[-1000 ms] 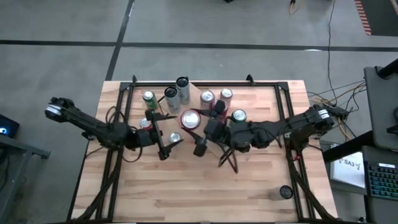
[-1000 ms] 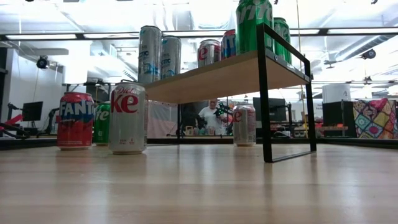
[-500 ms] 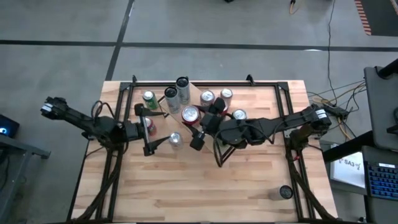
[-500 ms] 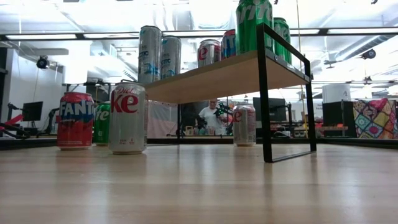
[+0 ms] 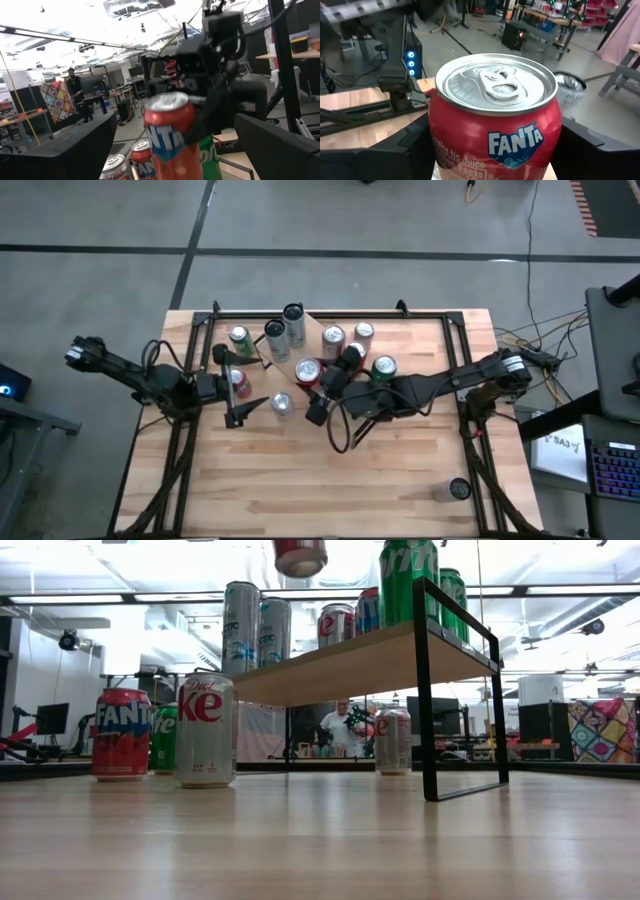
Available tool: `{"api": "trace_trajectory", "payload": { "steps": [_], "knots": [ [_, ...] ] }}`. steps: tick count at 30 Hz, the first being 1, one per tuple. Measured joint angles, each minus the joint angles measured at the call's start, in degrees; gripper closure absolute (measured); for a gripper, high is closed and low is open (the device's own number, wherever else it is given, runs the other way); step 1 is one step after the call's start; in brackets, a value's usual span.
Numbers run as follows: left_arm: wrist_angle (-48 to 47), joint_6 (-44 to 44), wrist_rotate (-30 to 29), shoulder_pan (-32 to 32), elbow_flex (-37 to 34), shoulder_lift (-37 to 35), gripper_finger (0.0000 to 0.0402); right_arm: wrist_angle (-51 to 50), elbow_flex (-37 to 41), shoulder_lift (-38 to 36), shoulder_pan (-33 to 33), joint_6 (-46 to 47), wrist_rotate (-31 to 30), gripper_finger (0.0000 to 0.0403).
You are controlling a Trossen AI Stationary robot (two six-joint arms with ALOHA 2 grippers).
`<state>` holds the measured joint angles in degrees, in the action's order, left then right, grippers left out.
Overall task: Place canned beverage on shelf
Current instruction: Put the right orange soda can on the shelf aligned with the other orange soda can
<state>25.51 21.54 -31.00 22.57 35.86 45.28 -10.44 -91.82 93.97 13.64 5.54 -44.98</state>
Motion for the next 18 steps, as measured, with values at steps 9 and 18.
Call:
{"api": "trace_trajectory", "payload": {
  "steps": [9,18],
  "knots": [
    [1.01,0.07,0.07,0.00,0.00,0.29,0.0013,3.98,1.15,4.77,-1.61,0.81,-0.23,0.0124],
    [1.02,0.35,0.07,0.04,-0.02,0.33,0.0012,6.48,1.25,6.57,-1.67,3.23,-6.33,0.0124]
  ]
}}
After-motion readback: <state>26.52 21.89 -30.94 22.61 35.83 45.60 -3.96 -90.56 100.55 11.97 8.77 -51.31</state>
